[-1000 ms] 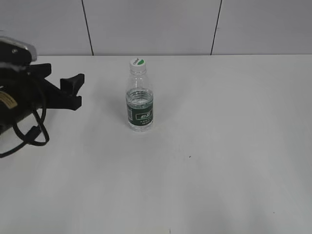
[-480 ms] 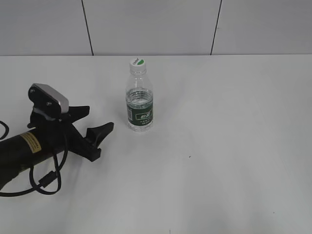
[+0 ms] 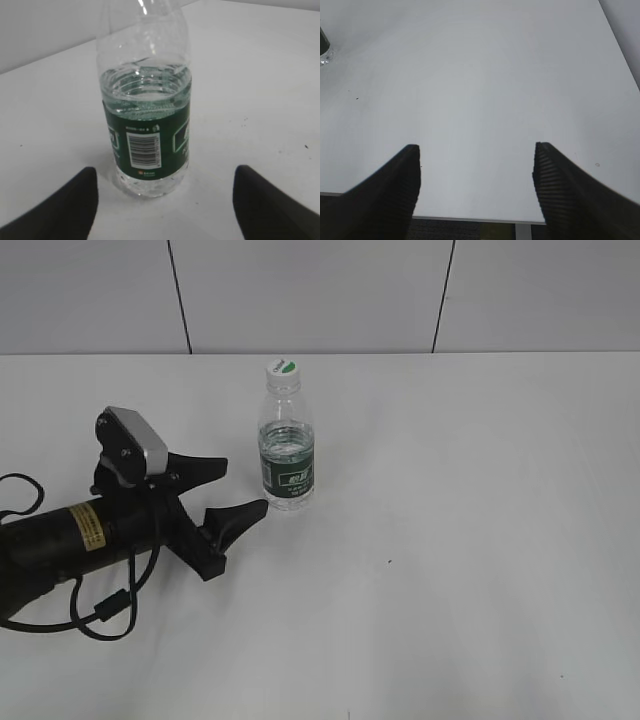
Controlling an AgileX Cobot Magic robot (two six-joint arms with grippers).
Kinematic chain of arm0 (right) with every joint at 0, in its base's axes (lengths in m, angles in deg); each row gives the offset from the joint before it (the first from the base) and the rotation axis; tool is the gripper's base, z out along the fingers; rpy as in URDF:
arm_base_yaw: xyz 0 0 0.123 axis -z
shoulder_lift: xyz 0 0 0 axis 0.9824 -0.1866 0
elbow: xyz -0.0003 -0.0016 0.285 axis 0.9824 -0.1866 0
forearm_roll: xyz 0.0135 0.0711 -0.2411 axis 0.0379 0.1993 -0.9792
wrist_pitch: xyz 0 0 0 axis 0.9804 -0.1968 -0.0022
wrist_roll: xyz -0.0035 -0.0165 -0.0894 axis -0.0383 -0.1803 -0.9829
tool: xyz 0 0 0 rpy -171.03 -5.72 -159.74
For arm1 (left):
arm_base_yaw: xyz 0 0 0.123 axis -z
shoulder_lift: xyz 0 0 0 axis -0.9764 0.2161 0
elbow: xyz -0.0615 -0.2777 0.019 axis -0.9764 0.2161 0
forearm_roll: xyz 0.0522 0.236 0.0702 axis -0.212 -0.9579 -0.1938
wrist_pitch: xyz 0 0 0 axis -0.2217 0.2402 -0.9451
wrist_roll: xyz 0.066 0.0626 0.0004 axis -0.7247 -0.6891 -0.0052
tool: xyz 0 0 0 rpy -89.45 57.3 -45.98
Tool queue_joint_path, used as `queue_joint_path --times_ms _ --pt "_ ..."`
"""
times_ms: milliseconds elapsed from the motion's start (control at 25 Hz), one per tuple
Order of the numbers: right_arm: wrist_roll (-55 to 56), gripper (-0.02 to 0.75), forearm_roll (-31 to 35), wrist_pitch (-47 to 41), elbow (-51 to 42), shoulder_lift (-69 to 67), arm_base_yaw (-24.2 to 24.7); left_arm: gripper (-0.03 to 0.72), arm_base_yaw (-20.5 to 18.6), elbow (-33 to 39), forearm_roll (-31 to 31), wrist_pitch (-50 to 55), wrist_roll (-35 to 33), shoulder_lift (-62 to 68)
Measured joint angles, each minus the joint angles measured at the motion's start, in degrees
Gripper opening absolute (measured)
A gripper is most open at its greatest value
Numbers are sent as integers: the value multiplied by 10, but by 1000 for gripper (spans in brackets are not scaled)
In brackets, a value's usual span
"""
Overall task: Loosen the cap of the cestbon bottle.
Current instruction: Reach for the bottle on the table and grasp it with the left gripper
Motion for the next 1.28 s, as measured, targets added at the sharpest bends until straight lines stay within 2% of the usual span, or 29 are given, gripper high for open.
queue_joint_path --times_ms 560,760,880,1280 --pt "0 536 0 0 0 0 0 509 0 -1 1 0 5 0" --pt "0 536 0 0 0 0 0 572 0 -4 8 0 6 0" --pt "0 536 0 0 0 0 0 595 0 -15 11 0 6 0" --pt "0 536 0 0 0 0 0 593 25 -80 28 -2 34 43"
